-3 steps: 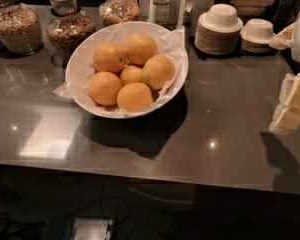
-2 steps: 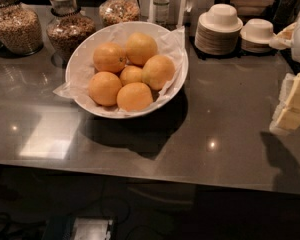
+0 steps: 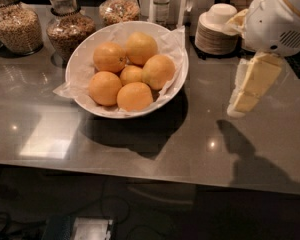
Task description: Pick orange from white bowl
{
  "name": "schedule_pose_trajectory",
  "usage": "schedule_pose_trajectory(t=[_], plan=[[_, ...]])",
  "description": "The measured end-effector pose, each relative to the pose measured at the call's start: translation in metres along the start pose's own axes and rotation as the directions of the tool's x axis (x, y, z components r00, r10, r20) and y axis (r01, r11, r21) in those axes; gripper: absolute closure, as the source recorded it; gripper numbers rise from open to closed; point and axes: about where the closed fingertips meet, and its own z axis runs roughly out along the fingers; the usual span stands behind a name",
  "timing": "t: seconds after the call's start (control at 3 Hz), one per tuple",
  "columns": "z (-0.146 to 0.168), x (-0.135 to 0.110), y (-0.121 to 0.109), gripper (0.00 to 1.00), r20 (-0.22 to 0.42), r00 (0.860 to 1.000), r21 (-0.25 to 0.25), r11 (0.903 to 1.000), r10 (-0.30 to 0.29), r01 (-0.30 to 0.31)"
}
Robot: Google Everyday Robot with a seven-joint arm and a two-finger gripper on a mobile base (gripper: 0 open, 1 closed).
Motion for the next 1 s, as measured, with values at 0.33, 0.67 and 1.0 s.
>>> schedule_pose_trajectory(t=[0.33, 0.67, 1.0], plan=[[0.014, -0.069, -0.008, 0.00, 0.152, 0.980, -0.023, 0.9905, -0.131, 0.136], [0.024, -0.127, 0.001, 0.00, 0.277, 0.935, -0.048, 0.9688, -0.221, 0.243], [0.024, -0.127, 0.001, 0.00, 0.277, 0.935, -0.048, 0.9688, -0.221, 0.243]])
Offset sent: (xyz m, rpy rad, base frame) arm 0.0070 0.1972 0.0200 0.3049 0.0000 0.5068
